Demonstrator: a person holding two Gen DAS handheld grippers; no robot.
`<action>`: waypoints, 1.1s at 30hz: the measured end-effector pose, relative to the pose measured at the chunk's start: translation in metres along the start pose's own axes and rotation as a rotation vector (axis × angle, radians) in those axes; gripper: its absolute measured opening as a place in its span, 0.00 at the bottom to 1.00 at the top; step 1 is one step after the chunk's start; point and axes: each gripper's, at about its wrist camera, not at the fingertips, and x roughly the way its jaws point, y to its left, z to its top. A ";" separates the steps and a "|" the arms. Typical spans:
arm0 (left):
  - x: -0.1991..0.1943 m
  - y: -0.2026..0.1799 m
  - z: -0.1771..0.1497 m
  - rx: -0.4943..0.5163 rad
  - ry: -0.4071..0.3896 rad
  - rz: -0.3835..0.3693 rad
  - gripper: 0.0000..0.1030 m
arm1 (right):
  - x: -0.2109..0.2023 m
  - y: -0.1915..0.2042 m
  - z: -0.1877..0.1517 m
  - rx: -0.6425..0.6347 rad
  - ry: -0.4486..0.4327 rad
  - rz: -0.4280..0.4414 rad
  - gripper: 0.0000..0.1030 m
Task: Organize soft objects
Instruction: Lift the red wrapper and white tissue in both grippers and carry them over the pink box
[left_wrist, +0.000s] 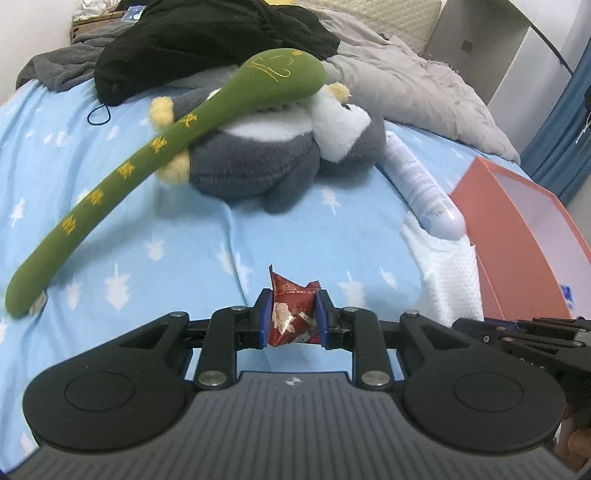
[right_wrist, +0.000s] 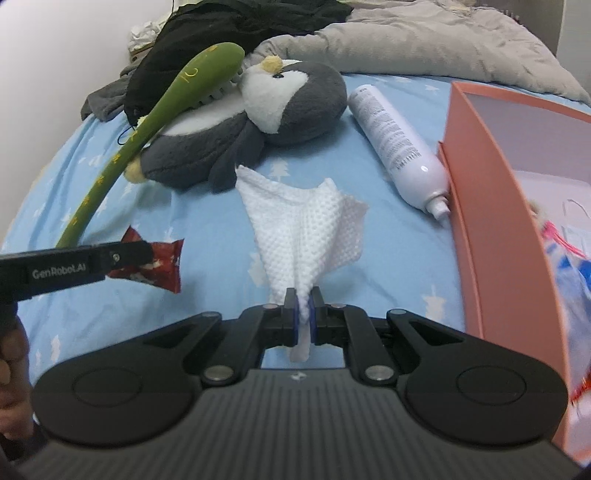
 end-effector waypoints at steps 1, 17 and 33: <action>-0.005 -0.001 -0.004 0.000 0.001 -0.001 0.27 | -0.006 0.000 -0.004 0.002 -0.002 -0.001 0.09; -0.053 -0.017 -0.027 0.008 -0.020 -0.040 0.27 | -0.058 0.013 -0.039 0.005 -0.019 -0.011 0.09; -0.086 -0.059 0.021 0.059 -0.127 -0.116 0.27 | -0.112 0.006 -0.005 -0.037 -0.160 -0.009 0.09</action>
